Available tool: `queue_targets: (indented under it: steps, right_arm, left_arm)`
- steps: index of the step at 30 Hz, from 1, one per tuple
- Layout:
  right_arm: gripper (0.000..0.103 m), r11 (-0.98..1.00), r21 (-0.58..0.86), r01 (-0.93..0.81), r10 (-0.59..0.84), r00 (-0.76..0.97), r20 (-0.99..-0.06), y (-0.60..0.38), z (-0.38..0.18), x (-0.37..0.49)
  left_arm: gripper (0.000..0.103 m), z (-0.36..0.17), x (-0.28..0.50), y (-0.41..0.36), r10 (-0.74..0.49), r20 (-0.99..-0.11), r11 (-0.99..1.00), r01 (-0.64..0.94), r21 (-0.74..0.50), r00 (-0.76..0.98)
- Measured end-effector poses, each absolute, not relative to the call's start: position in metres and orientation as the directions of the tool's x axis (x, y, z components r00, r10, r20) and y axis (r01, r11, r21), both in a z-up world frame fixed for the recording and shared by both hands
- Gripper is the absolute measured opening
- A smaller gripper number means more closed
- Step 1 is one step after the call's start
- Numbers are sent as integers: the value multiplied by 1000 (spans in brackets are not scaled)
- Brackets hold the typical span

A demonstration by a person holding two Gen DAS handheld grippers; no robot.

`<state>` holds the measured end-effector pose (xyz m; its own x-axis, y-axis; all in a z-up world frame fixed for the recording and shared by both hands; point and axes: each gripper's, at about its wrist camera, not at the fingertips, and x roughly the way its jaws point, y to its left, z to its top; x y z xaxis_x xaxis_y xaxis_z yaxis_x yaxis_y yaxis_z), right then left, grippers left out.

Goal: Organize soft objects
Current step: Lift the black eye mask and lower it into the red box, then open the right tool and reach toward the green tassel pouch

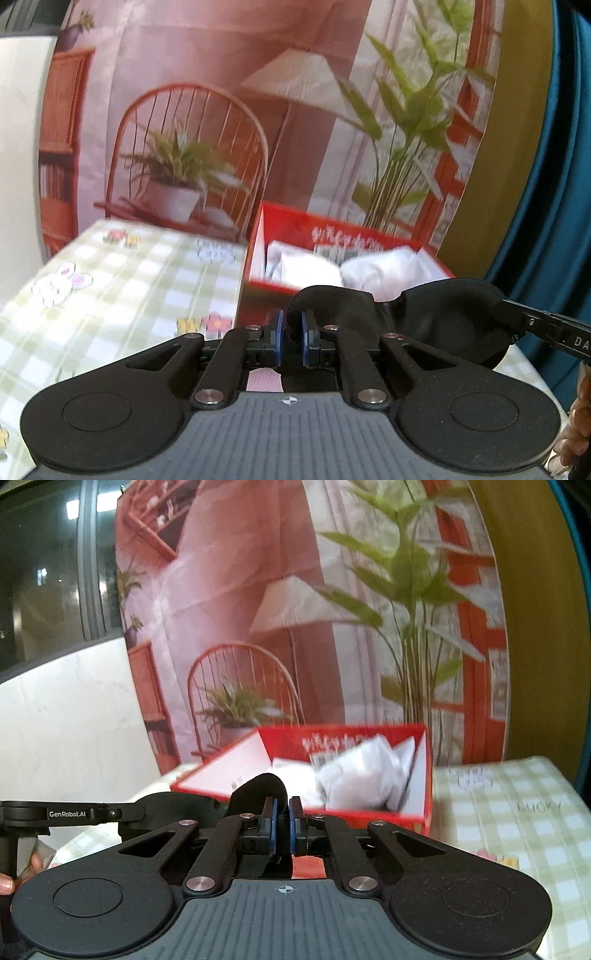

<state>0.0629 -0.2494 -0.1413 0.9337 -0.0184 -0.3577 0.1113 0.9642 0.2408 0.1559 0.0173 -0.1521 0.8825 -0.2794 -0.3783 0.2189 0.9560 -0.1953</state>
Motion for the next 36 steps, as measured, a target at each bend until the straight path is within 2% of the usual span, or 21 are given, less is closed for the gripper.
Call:
queue_targets:
  steps: [7,11,17,26,31,33,34,36]
  right_arm:
    - [6,974,201,105,-39,950,-308,-266,-107,95]
    - [6,977,173,127,-69,949,-308,-279,-96,123]
    - [6,968,181,175,-103,931,-349,-297,-103,151]
    - [6,958,179,224,-109,862,-496,-307,-144,176]
    - [6,948,197,248,-99,822,-561,-309,-165,181]
    - [7,945,206,256,-98,817,-568,-309,-168,180]
    - [11,943,205,262,-104,818,-566,-309,-168,179]
    - [16,940,208,269,-111,821,-560,-308,-167,175]
  left_arm:
    - [11,-108,191,3,-286,-324,957,253,-138,902]
    - [11,-93,221,-7,-303,-331,953,276,-126,894]
    - [11,-108,262,-15,-309,-412,951,274,-143,858]
    - [11,-137,291,-32,-300,-539,949,305,-82,787]
    - [11,-152,297,-30,-325,-582,939,328,-104,746]
    - [13,-154,293,-28,-346,-573,931,347,-112,743]
    - [15,-156,291,-27,-346,-573,930,351,-106,743]
    - [24,-158,289,-26,-341,-581,931,350,-100,740]
